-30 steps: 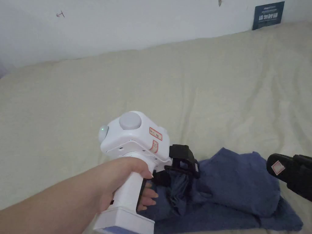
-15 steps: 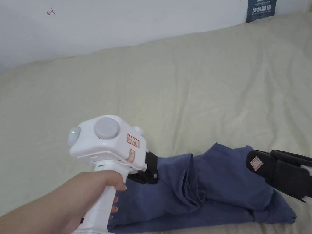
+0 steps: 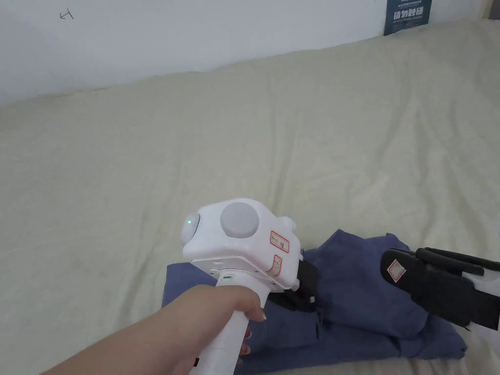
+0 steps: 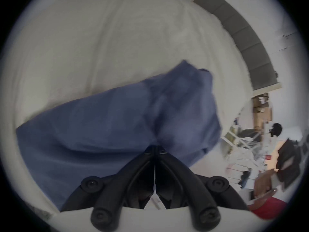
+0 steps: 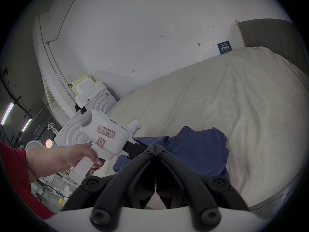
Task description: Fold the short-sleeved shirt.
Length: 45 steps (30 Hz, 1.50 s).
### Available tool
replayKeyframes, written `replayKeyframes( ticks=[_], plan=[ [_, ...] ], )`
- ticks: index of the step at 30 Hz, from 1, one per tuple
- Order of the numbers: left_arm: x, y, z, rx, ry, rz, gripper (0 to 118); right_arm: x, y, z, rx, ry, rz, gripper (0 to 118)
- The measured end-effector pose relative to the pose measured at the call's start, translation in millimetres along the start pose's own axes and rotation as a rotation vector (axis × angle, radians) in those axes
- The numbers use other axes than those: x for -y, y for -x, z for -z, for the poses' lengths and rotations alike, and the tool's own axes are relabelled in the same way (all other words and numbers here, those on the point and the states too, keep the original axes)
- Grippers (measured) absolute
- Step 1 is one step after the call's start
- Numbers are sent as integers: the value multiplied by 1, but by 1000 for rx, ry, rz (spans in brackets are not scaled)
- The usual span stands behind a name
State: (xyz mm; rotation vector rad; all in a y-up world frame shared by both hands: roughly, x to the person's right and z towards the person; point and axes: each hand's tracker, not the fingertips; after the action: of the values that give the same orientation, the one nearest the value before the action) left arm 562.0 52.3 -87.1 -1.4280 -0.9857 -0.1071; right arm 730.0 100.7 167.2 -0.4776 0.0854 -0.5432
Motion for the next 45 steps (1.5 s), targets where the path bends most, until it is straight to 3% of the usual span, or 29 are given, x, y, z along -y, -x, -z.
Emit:
replayKeyframes(
  ticks=[4, 9, 12, 14, 17, 19, 20, 22, 23, 24, 25, 26, 27, 33, 38, 45],
  plan=[
    [4, 14, -12, 364, -66, -30, 0, 0, 6, 0, -24, -3, 10, 2],
    [44, 35, -80, 523, -256, -70, 0, -5, 12, -8, -26, -5, -4, 2],
    [67, 82, -127, 527, -401, -121, 0, -11, 16, -12, -26, -10, -16, 2],
    [83, 114, -149, 440, -462, -174, 0, -12, 17, -12, -24, -10, -17, 2],
    [101, 166, -165, 261, -471, -228, 0, -14, 20, -11, -23, -8, -15, 2],
    [107, 196, -161, 236, -439, -285, 1, -14, 23, -7, -33, 3, 4, 2],
    [109, 210, -155, 251, -394, -326, 11, -13, 25, -5, -38, 8, 12, 2],
    [113, 222, -140, 288, -322, -432, 57, -11, 29, 0, -37, 16, 20, 2],
    [115, 230, -131, 293, -291, -484, 68, -10, 30, 1, -41, 20, 27, 2],
    [116, 237, -123, 318, -246, -517, 68, -9, 31, 3, -44, 26, 34, 2],
    [117, 241, -115, 357, -211, -547, 102, -9, 32, 3, -42, 29, 35, 2],
    [116, 247, -108, 389, -182, -576, 114, -9, 32, 4, -42, 33, 36, 2],
    [117, 251, -104, 436, -164, -586, 117, -8, 32, 4, -39, 38, 34, 2],
    [110, 256, -88, 535, -321, -427, 117, -9, 31, 6, -14, 56, 13, 2],
    [101, 239, -63, 607, -362, -436, 117, -12, 26, 6, 4, 41, 20, 2],
    [83, 216, -57, 545, -292, -358, 113, -27, 24, -22, 122, -168, -149, 2]
  ],
)
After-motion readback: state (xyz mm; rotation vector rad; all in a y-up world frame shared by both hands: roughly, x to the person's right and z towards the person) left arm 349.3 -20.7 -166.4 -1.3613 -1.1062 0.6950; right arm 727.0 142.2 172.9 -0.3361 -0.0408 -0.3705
